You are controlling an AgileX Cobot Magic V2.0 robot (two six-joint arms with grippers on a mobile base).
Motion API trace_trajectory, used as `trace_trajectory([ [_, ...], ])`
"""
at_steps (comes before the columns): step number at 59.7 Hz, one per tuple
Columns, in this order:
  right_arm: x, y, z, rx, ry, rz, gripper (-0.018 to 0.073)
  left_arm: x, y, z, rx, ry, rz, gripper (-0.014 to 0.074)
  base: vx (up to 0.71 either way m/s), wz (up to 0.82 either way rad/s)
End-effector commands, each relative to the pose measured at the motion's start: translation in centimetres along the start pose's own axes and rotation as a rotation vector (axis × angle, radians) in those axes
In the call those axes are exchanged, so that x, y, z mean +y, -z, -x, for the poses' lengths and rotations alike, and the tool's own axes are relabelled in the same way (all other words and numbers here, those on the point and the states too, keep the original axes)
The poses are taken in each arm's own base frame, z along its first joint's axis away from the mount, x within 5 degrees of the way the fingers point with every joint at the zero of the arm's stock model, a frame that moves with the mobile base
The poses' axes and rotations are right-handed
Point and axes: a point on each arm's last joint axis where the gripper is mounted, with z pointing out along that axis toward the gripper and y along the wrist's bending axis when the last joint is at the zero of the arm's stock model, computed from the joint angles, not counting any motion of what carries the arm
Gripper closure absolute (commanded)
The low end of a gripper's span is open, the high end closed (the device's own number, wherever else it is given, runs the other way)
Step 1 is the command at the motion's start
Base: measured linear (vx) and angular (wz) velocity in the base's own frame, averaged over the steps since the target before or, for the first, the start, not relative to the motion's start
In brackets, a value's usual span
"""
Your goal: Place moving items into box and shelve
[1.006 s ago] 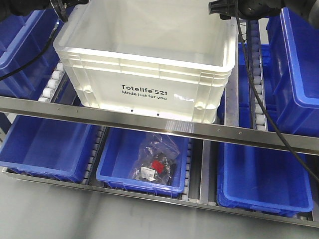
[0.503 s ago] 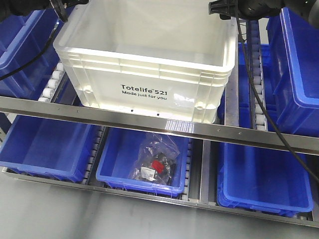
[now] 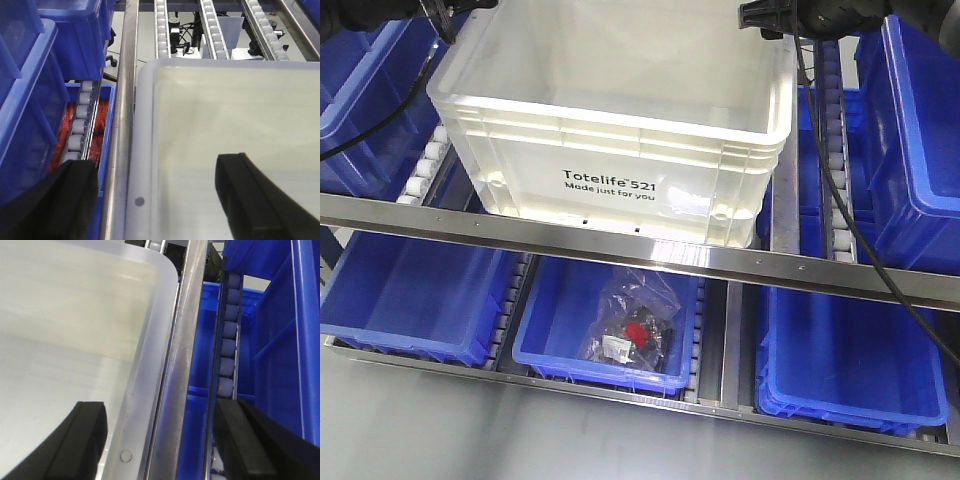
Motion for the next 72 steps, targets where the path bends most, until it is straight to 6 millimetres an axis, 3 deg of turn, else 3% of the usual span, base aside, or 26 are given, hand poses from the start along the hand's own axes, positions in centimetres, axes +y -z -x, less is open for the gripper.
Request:
trace_trajectory([
  [1, -0.9, 3.4, 2.6, -0.147, -0.003, 0.005, 0.0047, -0.4, 3.4, 4.3, -0.186, 0.002, -0.014, 0.0007, 0.00, 0.00],
  [14, -0.9, 3.4, 2.6, -0.146, -0.003, 0.004, 0.0047, -0.5, 3.8, 4.5, -0.184, 0.019, -0.020, 0.0007, 0.00, 0.00],
  [30, -0.9, 3.4, 2.6, -0.145, -0.003, 0.004, 0.0047, -0.6, 8.1, 5.7, -0.216, 0.069, -0.040, 0.0062, 0.00, 0.00],
  [45, -1.0, 3.4, 2.6, -0.144, -0.003, 0.003, 0.0047, -0.4, 11.6, 4.0, -0.218, 0.040, -0.029, 0.0289, 0.00, 0.00],
  [61, -1.0, 3.4, 2.6, -0.144, -0.003, 0.003, 0.0047, -0.2, 17.8, 2.3, -0.371, 0.047, -0.032, 0.0604, 0.00, 0.00],
  [72, -1.0, 3.4, 2.5, -0.139, -0.003, 0.001, 0.0047, -0.1, 21.4, 0.6, -0.407, 0.053, -0.034, 0.0604, 0.00, 0.00],
])
